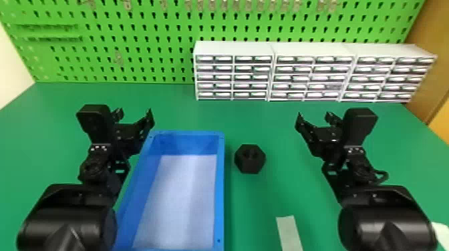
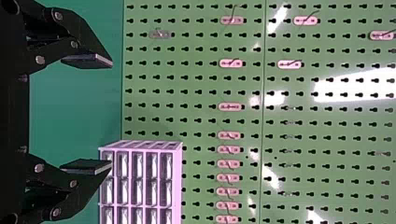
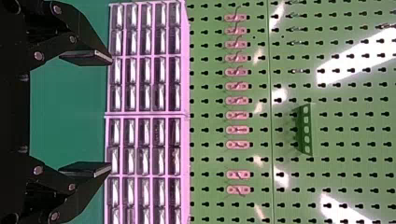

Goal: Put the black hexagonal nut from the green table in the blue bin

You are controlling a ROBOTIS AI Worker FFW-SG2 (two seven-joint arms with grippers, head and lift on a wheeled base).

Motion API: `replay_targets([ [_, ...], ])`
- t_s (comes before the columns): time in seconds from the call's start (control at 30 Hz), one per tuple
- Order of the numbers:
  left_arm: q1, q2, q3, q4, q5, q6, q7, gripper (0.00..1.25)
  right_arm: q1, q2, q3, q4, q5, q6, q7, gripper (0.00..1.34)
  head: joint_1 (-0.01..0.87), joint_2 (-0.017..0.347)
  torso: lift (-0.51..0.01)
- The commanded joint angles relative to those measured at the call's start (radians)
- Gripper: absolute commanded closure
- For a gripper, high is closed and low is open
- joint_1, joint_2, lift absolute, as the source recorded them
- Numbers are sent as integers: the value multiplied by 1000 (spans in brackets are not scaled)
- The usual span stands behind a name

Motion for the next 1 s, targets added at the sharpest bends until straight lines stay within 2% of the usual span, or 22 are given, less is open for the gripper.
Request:
replay_targets([
  [0.0,-1,0,1,0,0,0,0,486,-2,-2,2,0,0,2,0,464,686,51,-96],
  [0.77,0,0,4,0,0,0,0,486,-6,-5,8,0,1,28,0,461,686,51,-96],
  [0.97,2,0,6,0,3,0,0,486,-52,-34,31,-21,0,163,28,446,686,51,-96],
])
